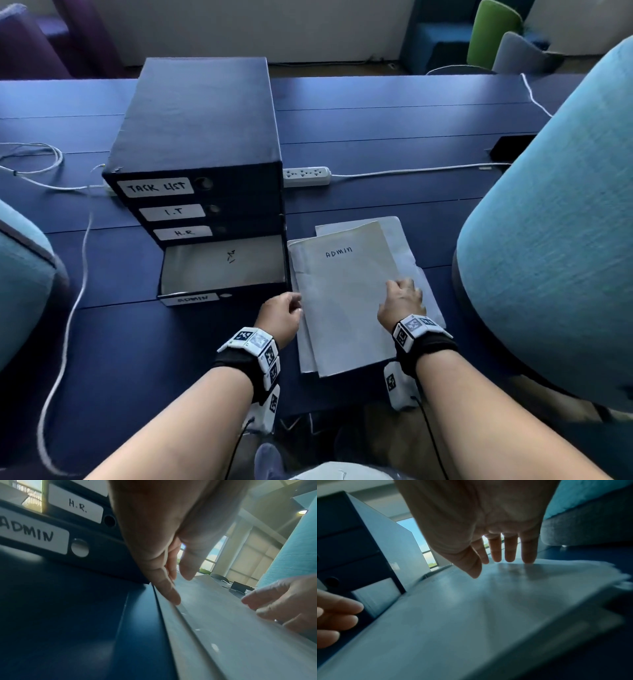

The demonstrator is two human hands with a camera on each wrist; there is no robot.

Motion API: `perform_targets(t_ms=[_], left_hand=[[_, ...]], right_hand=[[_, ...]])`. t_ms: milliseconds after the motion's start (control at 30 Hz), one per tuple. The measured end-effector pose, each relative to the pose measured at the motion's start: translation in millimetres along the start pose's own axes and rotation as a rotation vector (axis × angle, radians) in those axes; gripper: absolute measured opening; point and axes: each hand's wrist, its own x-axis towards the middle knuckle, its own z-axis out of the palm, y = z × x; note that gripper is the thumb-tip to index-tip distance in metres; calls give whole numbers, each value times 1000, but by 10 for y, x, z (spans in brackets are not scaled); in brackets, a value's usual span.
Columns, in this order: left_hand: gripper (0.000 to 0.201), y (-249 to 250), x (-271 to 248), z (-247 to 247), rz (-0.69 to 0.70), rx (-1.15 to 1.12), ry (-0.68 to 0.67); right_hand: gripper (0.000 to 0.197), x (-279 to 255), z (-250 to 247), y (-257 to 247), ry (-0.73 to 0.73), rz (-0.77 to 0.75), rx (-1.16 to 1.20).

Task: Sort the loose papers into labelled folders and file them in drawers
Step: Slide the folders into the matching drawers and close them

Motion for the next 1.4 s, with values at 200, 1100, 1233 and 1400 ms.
perform_targets(t_ms=[200,1100,1233,1400], left_hand=[[23,77,18,193,-183,-51,-79],[40,-416,-343,-600,-290,-561,41],[27,-648,-532,-839,-422,-668,65],[40,-952,-711,-1157,-503,-706,79]], right_hand=[[41,0,104,203,-147,-67,-105],[41,122,3,-415,-320,-228,864],[31,-42,61,-850,-328,-282,741],[24,-104,192,-1297,-349,-280,581]])
